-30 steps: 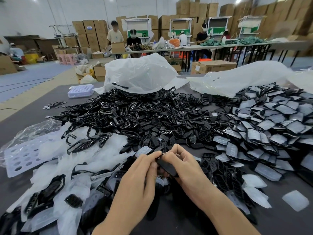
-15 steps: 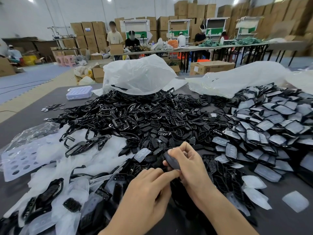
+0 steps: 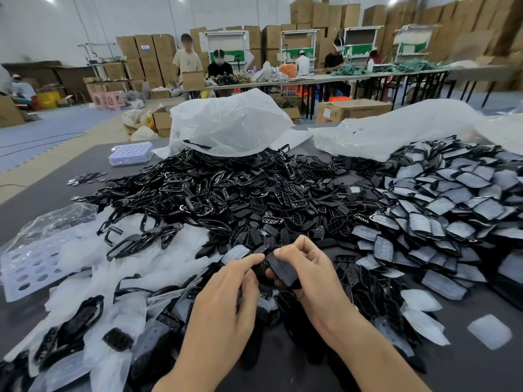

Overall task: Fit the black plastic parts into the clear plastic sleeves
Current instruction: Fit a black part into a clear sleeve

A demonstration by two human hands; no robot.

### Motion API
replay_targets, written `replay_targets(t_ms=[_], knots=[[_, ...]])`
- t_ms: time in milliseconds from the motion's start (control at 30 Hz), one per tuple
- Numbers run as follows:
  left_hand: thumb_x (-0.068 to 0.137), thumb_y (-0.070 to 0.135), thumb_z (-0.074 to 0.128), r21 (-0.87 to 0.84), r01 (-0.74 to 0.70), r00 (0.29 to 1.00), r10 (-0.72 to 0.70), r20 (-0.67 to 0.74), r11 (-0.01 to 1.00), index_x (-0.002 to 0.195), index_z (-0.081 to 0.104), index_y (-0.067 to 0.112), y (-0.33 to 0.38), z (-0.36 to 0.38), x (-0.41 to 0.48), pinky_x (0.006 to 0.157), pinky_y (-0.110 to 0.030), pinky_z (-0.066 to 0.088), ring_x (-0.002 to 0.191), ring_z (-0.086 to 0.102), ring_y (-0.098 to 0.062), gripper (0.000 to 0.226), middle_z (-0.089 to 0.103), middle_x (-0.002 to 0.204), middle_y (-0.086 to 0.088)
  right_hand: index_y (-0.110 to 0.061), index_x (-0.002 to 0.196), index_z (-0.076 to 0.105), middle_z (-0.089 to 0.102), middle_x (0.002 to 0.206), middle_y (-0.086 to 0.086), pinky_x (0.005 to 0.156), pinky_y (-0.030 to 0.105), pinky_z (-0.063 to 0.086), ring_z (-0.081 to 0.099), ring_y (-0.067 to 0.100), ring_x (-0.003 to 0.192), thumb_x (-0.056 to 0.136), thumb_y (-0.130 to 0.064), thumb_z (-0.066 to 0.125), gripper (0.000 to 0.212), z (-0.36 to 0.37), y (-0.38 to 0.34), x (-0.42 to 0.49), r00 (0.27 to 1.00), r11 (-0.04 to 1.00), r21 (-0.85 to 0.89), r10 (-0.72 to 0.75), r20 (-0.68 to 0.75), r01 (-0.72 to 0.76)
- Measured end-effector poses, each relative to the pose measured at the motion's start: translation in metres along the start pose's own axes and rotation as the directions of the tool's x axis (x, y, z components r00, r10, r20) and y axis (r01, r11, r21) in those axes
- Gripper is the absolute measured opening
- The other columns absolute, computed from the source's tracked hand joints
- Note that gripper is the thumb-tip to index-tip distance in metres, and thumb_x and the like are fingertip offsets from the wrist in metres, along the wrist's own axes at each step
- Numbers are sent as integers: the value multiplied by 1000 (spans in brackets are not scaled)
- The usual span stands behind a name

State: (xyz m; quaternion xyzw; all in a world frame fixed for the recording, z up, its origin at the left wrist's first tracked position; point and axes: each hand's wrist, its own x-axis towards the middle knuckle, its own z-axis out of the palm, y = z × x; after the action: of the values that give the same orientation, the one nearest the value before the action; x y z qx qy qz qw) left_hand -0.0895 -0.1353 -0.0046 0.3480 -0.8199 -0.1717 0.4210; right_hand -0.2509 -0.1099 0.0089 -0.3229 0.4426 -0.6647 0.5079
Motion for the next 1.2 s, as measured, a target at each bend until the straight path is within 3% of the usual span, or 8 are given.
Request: replay_targets(t_ms=[167, 400, 567, 767, 900, 1033, 1100, 1200], knots=[[101, 46, 42, -164, 82, 995, -90, -45, 983, 122, 54, 49, 1, 2, 2, 62, -6, 41, 74, 61, -3, 25, 63, 93, 18, -19, 72, 55, 60, 78, 8, 79, 39, 58, 59, 20, 76, 87, -17, 74, 24, 4, 0, -3, 999, 993, -108, -45, 22, 47], [91, 48, 51, -364, 228, 964, -261, -44, 903, 102, 68, 45, -8, 3, 9, 72, -32, 54, 78, 69, -14, 20, 73, 84, 6, -25, 93, 78, 72, 79, -1, 59, 21, 53, 67, 12, 64, 89, -28, 74, 6, 9, 0, -7, 982, 966, -233, -76, 171, 115], [98, 33, 56, -352, 277, 940, -328, -93, 894, 99, 65, 49, -14, 3, 11, 69, -12, 49, 80, 67, -1, 19, 73, 88, 19, -32, 104, 79, 78, 88, 2, 70, 20, 57, 73, 13, 75, 100, -10, 63, 28, 3, 3, -4, 980, 955, -273, -60, 188, 111], [97, 42, 50, -323, 277, 940, -325, -105, 905, 105, 64, 54, -15, 1, 11, 71, -22, 51, 79, 67, -9, 21, 72, 94, 20, -14, 107, 66, 76, 78, 10, 49, 22, 51, 64, 14, 54, 108, -14, 47, 18, -5, -1, -4, 961, 912, -408, 80, 266, 37], [94, 51, 44, -268, 266, 948, -302, -104, 926, 109, 62, 50, -15, 0, 7, 74, -5, 43, 93, 64, 0, 24, 69, 104, 24, -9, 117, 64, 77, 80, 8, 50, 19, 51, 66, 13, 58, 107, -14, 47, 20, -27, -22, 5, 990, 920, -375, -135, -26, 116], [97, 46, 45, -103, 161, 985, -166, -43, 982, 109, 59, 48, -11, 2, 3, 79, -7, 41, 92, 60, -4, 19, 63, 103, 22, -18, 156, 31, 79, 91, 7, 60, 20, 57, 73, 13, 69, 104, -29, 54, 58, -74, -54, 5, 762, 917, -119, -384, -522, 381], [101, 42, 45, -26, 70, 998, -69, 13, 997, 111, 58, 46, -8, 5, 2, 87, -9, 40, 102, 57, -1, 17, 57, 109, 24, -21, 161, 12, 77, 97, 8, 59, 21, 57, 74, 13, 69, 103, -36, 57, 75, -89, -59, 1, 669, 895, -146, -415, -616, 421], [91, 48, 52, 86, -121, 985, 108, 134, 989, 120, 64, 31, -6, 10, -1, 97, -15, 37, 111, 50, 1, 35, 53, 118, 22, -27, 161, 16, 78, 97, 0, 59, 20, 57, 75, 15, 71, 106, -36, 50, 65, -87, -53, -2, 683, 893, -284, -451, -574, 350]])
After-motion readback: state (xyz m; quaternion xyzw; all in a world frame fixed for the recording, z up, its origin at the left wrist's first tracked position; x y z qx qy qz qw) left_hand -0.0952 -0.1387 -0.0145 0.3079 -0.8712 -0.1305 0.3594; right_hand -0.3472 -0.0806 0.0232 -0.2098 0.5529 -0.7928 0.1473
